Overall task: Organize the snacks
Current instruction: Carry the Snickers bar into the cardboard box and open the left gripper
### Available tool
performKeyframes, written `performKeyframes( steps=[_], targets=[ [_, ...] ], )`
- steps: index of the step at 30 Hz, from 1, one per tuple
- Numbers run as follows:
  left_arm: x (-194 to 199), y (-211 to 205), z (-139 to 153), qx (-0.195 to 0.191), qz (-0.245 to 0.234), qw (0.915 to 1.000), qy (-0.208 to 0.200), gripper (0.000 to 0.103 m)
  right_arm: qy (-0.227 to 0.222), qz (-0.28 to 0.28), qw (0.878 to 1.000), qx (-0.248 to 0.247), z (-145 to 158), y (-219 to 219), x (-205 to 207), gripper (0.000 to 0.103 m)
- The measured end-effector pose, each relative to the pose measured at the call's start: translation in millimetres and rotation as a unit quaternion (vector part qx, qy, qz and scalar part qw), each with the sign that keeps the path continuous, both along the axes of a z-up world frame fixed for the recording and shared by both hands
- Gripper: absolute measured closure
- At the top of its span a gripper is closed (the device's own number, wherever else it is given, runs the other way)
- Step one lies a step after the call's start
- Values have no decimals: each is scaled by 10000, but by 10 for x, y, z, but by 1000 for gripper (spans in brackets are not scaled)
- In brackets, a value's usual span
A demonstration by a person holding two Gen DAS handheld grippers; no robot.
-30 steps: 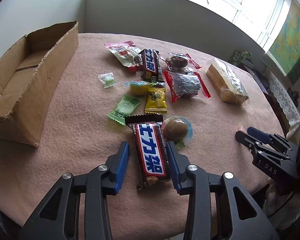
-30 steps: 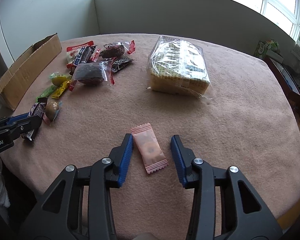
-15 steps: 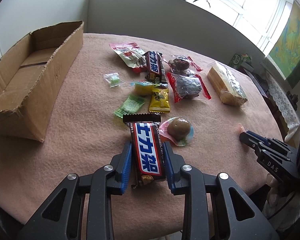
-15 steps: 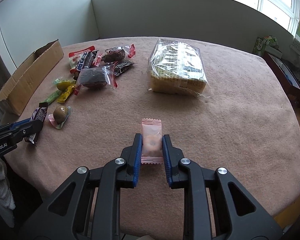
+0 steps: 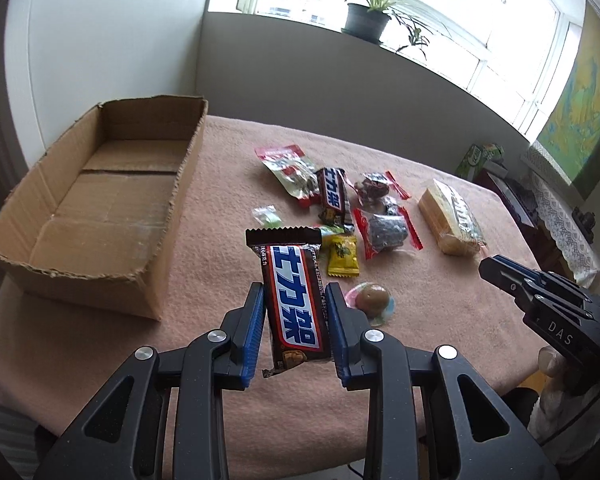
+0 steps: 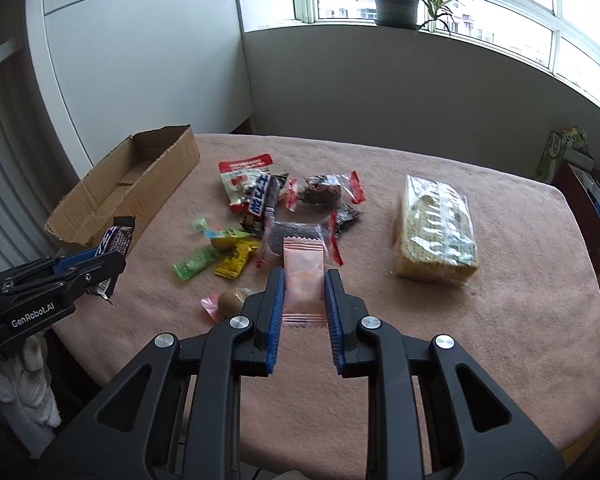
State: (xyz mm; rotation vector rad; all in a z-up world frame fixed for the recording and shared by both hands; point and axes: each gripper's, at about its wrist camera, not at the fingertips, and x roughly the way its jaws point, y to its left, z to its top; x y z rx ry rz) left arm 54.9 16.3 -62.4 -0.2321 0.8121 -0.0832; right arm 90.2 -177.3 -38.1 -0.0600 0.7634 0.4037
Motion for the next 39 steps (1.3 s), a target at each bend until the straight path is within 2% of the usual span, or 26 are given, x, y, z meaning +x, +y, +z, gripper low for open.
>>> performKeyframes(
  steps=[6, 13, 21, 28, 29, 32, 35, 36, 38, 39],
  targets=[
    [10, 326, 135, 76, 334, 9992, -207, 75, -208, 496, 9986, 0, 134, 568, 137, 82],
    [46, 774, 163, 196, 809, 9961, -308, 75, -331, 1051, 9939, -68, 210, 1311, 371, 82],
    [135, 1203, 56, 310, 1269, 9912, -207, 75, -93, 1556, 9878, 2, 110, 2003, 582, 82],
    [184, 1408, -9, 303, 1462, 9887, -160, 75, 90, 1797, 9837, -35, -15, 2266, 629, 82],
    [187, 1417, -15, 303, 1474, 9885, -157, 75, 98, 1812, 9834, -36, -19, 2275, 624, 78],
    [191, 1433, -27, 291, 1494, 9883, -130, 74, 31, 1757, 9844, -4, -1, 2247, 615, 52],
    [196, 1429, -20, 295, 1536, 9876, -128, 71, 2, 1688, 9856, 56, 49, 2176, 608, 44],
    [184, 1435, -7, 299, 1553, 9873, -143, 69, -15, 1654, 9862, 72, 71, 2147, 608, 37],
    [175, 1433, 17, 321, 1614, 9862, -161, 51, -102, 1575, 9874, 126, 126, 2061, 586, 27],
    [165, 1435, 31, 315, 1634, 9859, -185, 48, -136, 1556, 9876, 155, 152, 2018, 575, 25]
  ],
)
